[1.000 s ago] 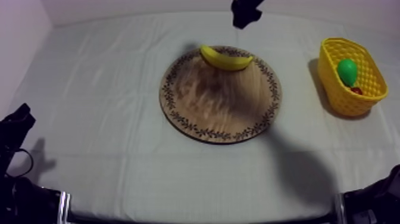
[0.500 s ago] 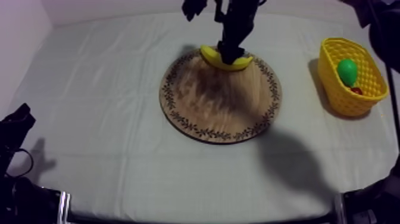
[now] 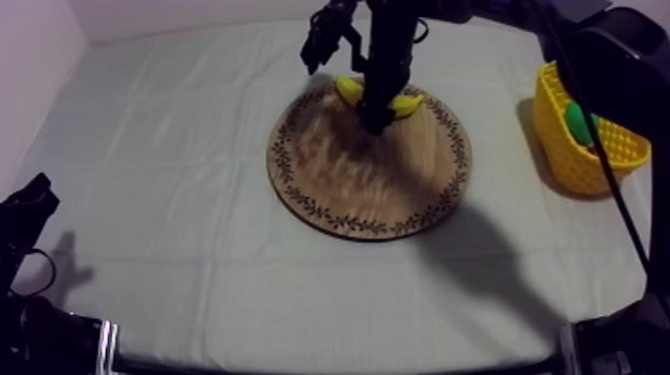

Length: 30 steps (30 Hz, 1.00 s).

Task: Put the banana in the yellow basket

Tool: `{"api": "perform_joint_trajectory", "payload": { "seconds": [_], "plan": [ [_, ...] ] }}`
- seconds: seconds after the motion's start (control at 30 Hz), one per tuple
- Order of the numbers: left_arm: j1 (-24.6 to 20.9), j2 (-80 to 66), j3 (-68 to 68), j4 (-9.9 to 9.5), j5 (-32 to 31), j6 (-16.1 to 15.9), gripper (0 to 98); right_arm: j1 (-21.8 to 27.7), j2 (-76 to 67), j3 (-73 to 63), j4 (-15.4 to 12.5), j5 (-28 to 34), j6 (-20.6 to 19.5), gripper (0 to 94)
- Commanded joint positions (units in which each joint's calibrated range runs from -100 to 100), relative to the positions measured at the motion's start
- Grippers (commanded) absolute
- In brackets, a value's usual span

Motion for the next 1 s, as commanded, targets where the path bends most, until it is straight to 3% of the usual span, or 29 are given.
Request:
{"api": "perform_joint_trajectory", "payload": {
  "seconds": [0.0, 0.5, 0.67, 0.97],
  "plan": [
    [0.0, 0.0, 0.0, 0.0, 0.0, 0.0, 0.1, -0.1, 1.0, -0.7, 0.2, -0.4, -0.1, 77.4],
    [0.0, 0.0, 0.0, 0.0, 0.0, 0.0, 0.1, 0.3, 7.0, -6.1, 1.7, -2.7, -0.5, 63.7],
    [0.0, 0.0, 0.0, 0.0, 0.0, 0.0, 0.1, 0.2, 7.9, -6.3, 2.1, -3.3, -0.5, 51.0],
    [0.0, 0.0, 0.0, 0.0, 0.0, 0.0, 0.1, 0.1, 8.0, -5.8, 2.7, -4.2, -0.8, 18.8]
  ]
}}
